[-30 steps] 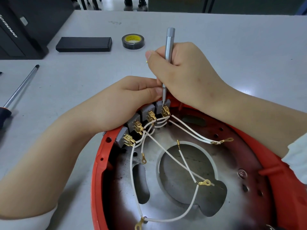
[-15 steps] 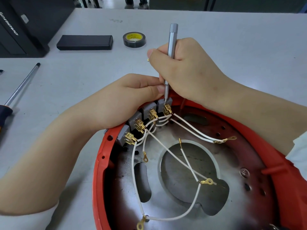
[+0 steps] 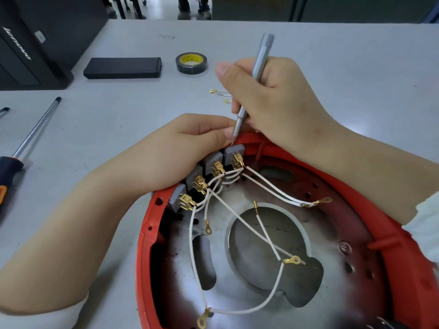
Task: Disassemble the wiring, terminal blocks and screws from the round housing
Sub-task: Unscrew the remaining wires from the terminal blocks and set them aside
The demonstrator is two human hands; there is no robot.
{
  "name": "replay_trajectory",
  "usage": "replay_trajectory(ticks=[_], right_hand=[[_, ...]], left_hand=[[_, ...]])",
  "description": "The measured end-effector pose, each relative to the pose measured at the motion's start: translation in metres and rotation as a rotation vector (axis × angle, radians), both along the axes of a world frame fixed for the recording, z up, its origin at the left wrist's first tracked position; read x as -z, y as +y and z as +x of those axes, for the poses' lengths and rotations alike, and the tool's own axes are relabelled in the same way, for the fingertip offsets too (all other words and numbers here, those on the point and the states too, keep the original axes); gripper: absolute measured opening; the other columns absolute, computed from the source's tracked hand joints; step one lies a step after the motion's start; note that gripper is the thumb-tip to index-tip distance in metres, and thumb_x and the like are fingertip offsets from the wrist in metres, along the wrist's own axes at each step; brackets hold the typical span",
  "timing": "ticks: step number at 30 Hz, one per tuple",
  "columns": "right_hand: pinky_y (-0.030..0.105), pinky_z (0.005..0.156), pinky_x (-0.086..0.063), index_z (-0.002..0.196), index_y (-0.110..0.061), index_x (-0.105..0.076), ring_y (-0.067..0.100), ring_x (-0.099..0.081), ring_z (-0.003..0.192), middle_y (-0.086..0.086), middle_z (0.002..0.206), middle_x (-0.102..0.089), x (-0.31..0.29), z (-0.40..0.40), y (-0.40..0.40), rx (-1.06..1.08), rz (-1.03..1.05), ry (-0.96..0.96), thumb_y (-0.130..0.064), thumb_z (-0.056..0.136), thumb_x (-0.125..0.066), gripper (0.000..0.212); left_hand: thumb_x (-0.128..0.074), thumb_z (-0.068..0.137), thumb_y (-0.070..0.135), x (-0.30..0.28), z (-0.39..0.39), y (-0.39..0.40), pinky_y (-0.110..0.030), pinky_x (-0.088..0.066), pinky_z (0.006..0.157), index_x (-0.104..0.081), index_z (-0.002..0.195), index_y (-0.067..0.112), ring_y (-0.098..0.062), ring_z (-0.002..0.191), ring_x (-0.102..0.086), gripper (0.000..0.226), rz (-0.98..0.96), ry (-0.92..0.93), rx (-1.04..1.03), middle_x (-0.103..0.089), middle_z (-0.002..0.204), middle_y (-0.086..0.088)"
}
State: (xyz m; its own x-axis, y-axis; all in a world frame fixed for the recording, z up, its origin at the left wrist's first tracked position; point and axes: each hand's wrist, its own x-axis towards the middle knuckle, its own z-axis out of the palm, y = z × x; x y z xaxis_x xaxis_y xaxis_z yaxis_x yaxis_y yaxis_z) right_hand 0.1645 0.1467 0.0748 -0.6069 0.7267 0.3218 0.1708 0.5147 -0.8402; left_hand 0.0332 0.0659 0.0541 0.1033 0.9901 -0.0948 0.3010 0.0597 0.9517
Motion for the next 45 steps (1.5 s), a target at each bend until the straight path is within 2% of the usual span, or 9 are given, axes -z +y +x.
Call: replay_trajectory(ticks=[9,12,16,20,26,31,35,40,45], right_hand=[[0.018,0.044,-0.040,0.094,-0.019,-0.072,0.014,-0.051,0.040,0.004,0.061,-0.064,-0.023,0.043,-0.012,-0.179,-0.007,-0.074,-0.043,0.086,-0.061,0.028],[0.032,0.048,-0.047,0.100,-0.034,-0.072,0.018,-0.054,0.042,0.005,0.067,-0.068,-0.020,0.049,-0.021,-0.156,0.009,-0.138,-0.051,0.081,-0.061,0.028],[0.027,0.046,-0.045,0.095,-0.038,-0.071,0.016,-0.054,0.038,-0.002,0.062,-0.068,-0.017,0.053,-0.035,-0.128,0.029,-0.234,-0.060,0.083,-0.053,0.031],[0.027,0.055,-0.042,0.080,-0.030,-0.063,0.006,-0.056,0.054,-0.011,0.059,-0.062,-0.014,0.048,-0.040,-0.006,0.223,-0.477,-0.067,0.079,-0.043,0.042],[0.026,0.054,-0.033,0.076,-0.030,-0.039,0.004,-0.051,0.063,-0.011,0.067,-0.057,-0.009,0.032,-0.042,0.036,0.307,-0.653,-0.050,0.079,-0.055,0.026],[0.027,0.054,-0.037,0.072,-0.030,-0.036,0.004,-0.052,0.063,-0.008,0.071,-0.060,-0.011,0.024,-0.042,0.023,0.286,-0.645,-0.038,0.079,-0.061,0.028],[0.028,0.051,-0.037,0.073,-0.031,-0.032,0.010,-0.052,0.058,-0.005,0.066,-0.056,-0.008,0.022,-0.045,-0.008,0.313,-0.654,-0.024,0.084,-0.058,0.030],[0.029,0.054,-0.039,0.071,-0.032,-0.031,0.015,-0.052,0.061,-0.003,0.071,-0.058,-0.007,0.021,-0.045,-0.034,0.273,-0.602,-0.017,0.086,-0.058,0.034],[0.024,0.061,-0.037,0.069,-0.031,-0.030,0.010,-0.047,0.061,-0.008,0.062,-0.049,-0.005,0.015,-0.044,-0.024,0.322,-0.604,-0.011,0.082,-0.058,0.037]], left_hand=[[-0.046,0.099,0.019,-0.005,0.000,-0.011,-0.013,-0.051,0.081,-0.070,0.107,0.025,0.000,0.088,-0.069,0.026,0.017,0.055,-0.087,-0.075,0.092,0.013],[-0.048,0.099,0.019,-0.004,0.001,-0.012,-0.015,-0.051,0.084,-0.070,0.106,0.025,0.001,0.089,-0.068,0.024,0.023,0.061,-0.121,-0.074,0.092,0.014],[-0.048,0.099,0.018,-0.003,0.001,-0.013,-0.020,-0.051,0.084,-0.071,0.103,0.023,-0.003,0.088,-0.069,0.023,0.029,0.039,-0.141,-0.075,0.091,0.010],[-0.047,0.099,0.015,-0.001,0.000,-0.013,-0.018,-0.053,0.084,-0.071,0.104,0.021,-0.005,0.090,-0.070,0.025,0.027,0.012,-0.124,-0.075,0.093,0.009],[-0.049,0.099,0.016,-0.001,-0.001,-0.013,-0.019,-0.054,0.083,-0.071,0.104,0.020,-0.006,0.089,-0.070,0.024,0.026,0.010,-0.122,-0.075,0.092,0.007],[-0.051,0.098,0.018,-0.002,0.000,-0.013,-0.021,-0.054,0.085,-0.072,0.100,0.023,-0.004,0.089,-0.070,0.022,0.028,0.043,-0.112,-0.075,0.091,0.009],[-0.051,0.097,0.011,-0.002,0.000,-0.014,-0.029,-0.052,0.094,-0.070,0.106,0.014,-0.013,0.098,-0.069,0.021,0.014,0.006,-0.059,-0.074,0.102,-0.001],[-0.051,0.095,0.007,0.001,-0.001,-0.012,-0.019,-0.054,0.084,-0.071,0.098,0.013,-0.009,0.088,-0.070,0.021,0.043,-0.029,-0.057,-0.075,0.093,0.002],[-0.050,0.096,0.007,0.001,-0.002,-0.012,-0.021,-0.051,0.083,-0.071,0.091,0.016,-0.009,0.087,-0.069,0.023,0.081,0.014,-0.057,-0.074,0.092,0.000]])
